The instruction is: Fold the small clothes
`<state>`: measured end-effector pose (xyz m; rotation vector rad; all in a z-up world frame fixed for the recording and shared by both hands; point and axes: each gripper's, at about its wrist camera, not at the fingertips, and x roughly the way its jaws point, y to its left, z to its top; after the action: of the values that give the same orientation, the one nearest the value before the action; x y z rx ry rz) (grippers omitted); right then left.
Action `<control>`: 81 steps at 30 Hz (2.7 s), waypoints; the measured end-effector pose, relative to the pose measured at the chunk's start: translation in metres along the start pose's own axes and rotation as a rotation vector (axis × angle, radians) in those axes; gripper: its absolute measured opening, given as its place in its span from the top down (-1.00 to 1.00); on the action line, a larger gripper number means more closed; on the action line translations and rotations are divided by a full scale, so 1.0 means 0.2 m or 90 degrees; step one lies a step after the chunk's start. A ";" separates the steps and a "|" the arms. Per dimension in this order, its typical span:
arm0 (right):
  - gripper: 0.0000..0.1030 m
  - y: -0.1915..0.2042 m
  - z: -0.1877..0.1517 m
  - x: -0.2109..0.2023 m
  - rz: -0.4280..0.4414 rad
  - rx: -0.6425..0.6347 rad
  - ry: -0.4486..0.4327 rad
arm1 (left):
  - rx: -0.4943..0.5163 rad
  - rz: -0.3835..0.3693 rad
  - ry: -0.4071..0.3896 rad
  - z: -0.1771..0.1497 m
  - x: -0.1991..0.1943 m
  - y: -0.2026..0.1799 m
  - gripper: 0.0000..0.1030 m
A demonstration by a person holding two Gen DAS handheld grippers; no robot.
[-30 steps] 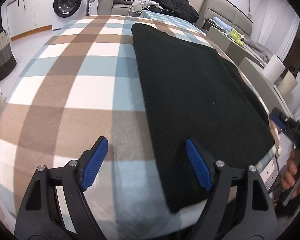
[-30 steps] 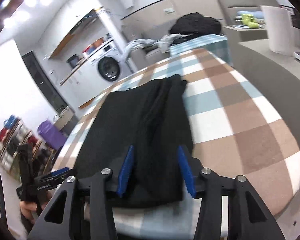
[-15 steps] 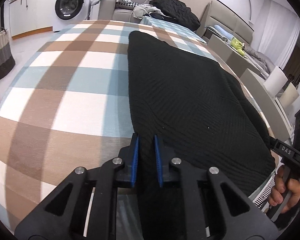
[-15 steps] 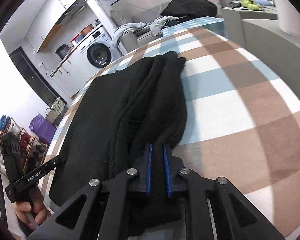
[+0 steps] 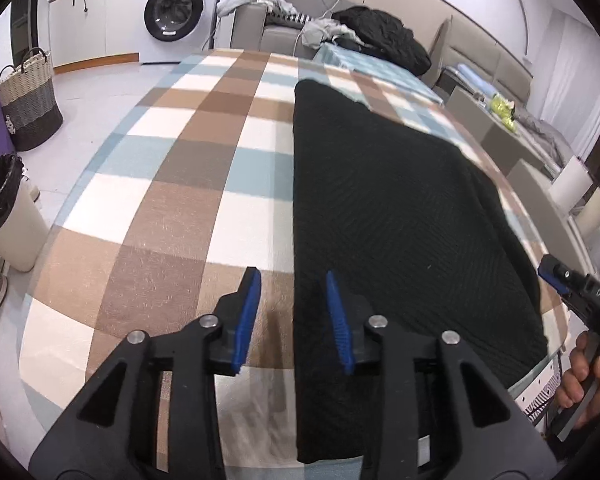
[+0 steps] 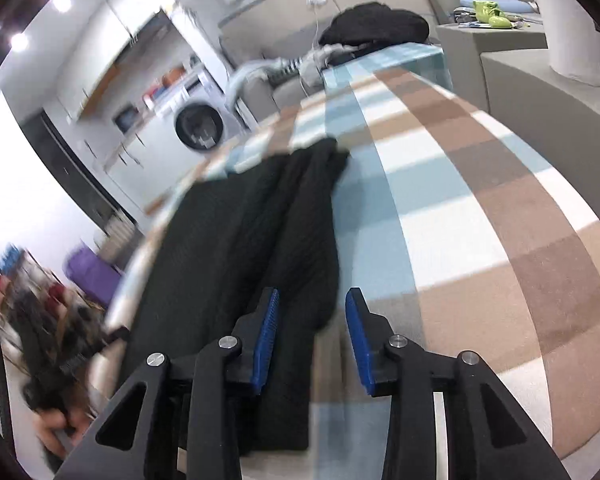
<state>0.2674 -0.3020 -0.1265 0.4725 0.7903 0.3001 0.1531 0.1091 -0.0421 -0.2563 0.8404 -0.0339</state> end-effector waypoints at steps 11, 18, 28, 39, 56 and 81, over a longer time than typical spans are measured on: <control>0.31 0.21 0.03 0.22 0.091 -0.062 0.075 | 0.009 -0.007 -0.001 -0.03 -0.04 -0.06 0.11; 0.44 0.23 0.13 0.43 0.071 -0.098 0.097 | 0.013 -0.007 0.008 -0.05 -0.03 -0.07 0.11; 0.85 0.37 0.22 0.23 0.057 -0.215 -0.014 | 0.016 -0.009 0.004 -0.05 -0.04 -0.09 0.11; 0.47 0.11 0.21 0.34 0.000 -0.089 0.055 | 0.032 -0.009 0.030 -0.09 0.01 -0.13 0.03; 0.40 -0.02 0.13 0.19 0.032 -0.021 0.056 | 0.039 -0.020 0.048 -0.17 -0.01 -0.12 -0.03; 0.35 0.09 -0.20 0.06 0.061 -0.072 0.083 | 0.069 -0.073 0.053 -0.30 -0.08 -0.18 0.61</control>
<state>0.2442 -0.2697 -0.1499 0.3871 0.8744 0.4661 0.1000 0.0630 -0.0595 -0.2022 0.9023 -0.1984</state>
